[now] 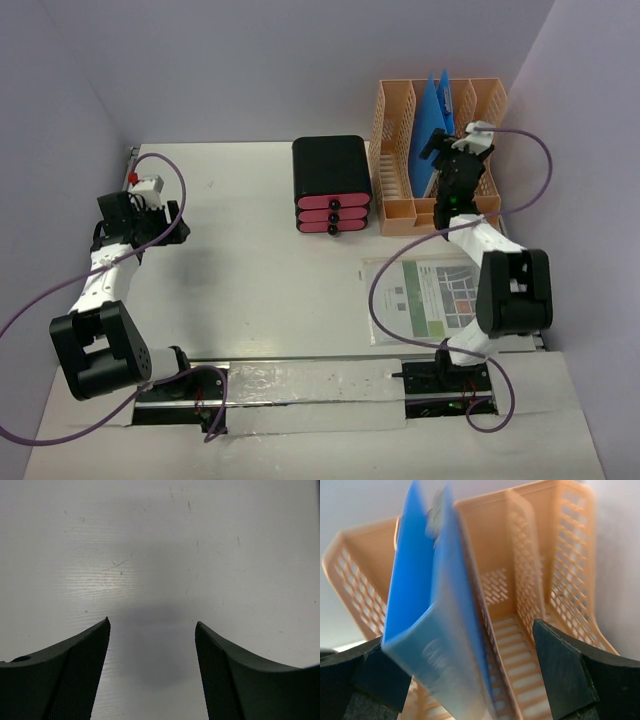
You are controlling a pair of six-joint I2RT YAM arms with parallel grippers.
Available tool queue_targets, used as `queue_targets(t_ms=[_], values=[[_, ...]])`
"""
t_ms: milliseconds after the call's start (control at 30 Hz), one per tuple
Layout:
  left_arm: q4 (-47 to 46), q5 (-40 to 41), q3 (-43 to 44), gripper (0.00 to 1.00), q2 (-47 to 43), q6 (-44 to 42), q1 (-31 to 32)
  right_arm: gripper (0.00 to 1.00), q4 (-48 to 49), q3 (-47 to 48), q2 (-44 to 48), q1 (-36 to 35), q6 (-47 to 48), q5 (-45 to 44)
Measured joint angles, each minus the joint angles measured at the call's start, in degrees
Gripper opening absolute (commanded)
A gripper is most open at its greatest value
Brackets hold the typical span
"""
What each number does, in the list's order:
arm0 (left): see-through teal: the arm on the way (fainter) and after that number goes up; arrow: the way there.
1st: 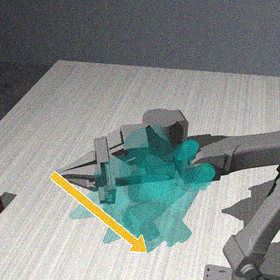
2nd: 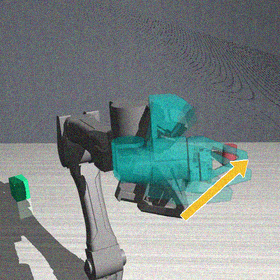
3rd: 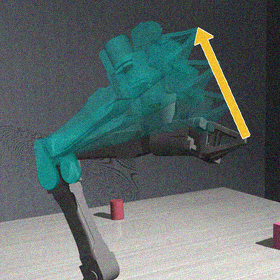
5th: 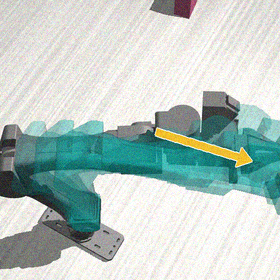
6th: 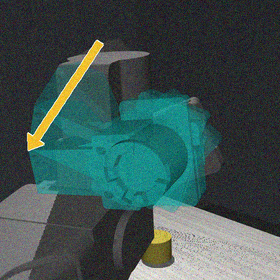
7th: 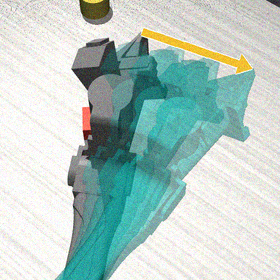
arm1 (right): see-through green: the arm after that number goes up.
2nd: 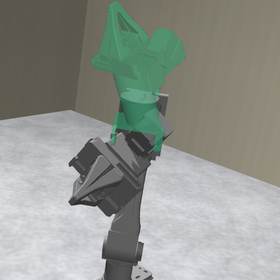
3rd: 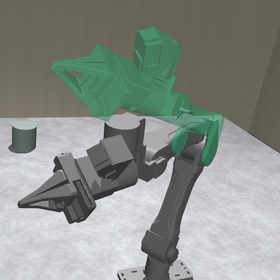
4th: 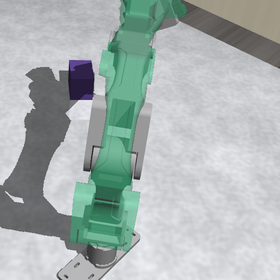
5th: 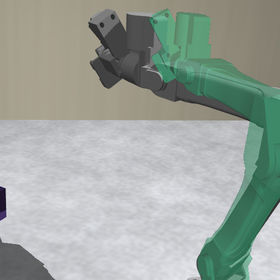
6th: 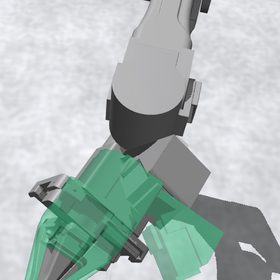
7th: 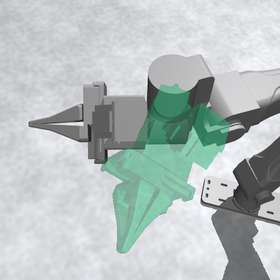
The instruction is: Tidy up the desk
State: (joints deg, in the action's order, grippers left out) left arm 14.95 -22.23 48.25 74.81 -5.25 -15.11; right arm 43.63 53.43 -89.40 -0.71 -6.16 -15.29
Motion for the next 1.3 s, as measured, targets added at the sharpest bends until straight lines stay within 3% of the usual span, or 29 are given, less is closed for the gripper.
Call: queue_targets(t_ms=[233, 300, 400, 533, 700, 1067, 1133, 1200, 1300], values=[[2.68, -1.15, 0.11, 0.74, -1.00, -2.29, 0.00, 0.89, -31.00, 2.74, 18.40, -1.08, -18.45, -8.08], [3.94, -1.76, 0.13, 0.74, -1.93, -3.44, 0.00, 0.89, -37.21, 0.64, 22.58, -5.38, -20.93, -11.15], [5.93, -2.80, 0.13, 0.74, -3.83, -5.24, 0.00, 0.89, -47.07, -1.69, 24.98, -17.62, -23.65, -15.66], [9.06, -4.92, 0.41, 0.74, -6.73, -7.69, 0.00, 0.86, -60.21, -2.69, 22.78, -29.51, -28.23, -17.82], [12.85, -7.46, 0.44, 0.74, -10.77, -10.23, 0.00, 0.85, -70.64, -5.01, 16.94, -36.74, -32.11, -16.56], [17.34, -9.37, -0.28, 0.74, -16.57, -12.92, 0.00, 0.85, -74.41, -4.40, -1.37, -43.42, -33.77, -9.71], [17.82, -9.35, -0.63, 0.74, -17.28, -13.05, 0.00, 0.78, -74.59, -3.11, -2.75, -43.34, -34.43, -9.83], [18.21, -9.34, -0.84, 0.74, -17.91, -13.09, 0.00, 0.49, -74.54, -1.72, -4.33, -43.14, -35.03, -10.13], [18.40, -9.34, -0.87, 0.75, -18.60, -13.17, 0.00, 0.14, -74.11, 0.18, -6.89, -42.76, -35.74, -11.17]])
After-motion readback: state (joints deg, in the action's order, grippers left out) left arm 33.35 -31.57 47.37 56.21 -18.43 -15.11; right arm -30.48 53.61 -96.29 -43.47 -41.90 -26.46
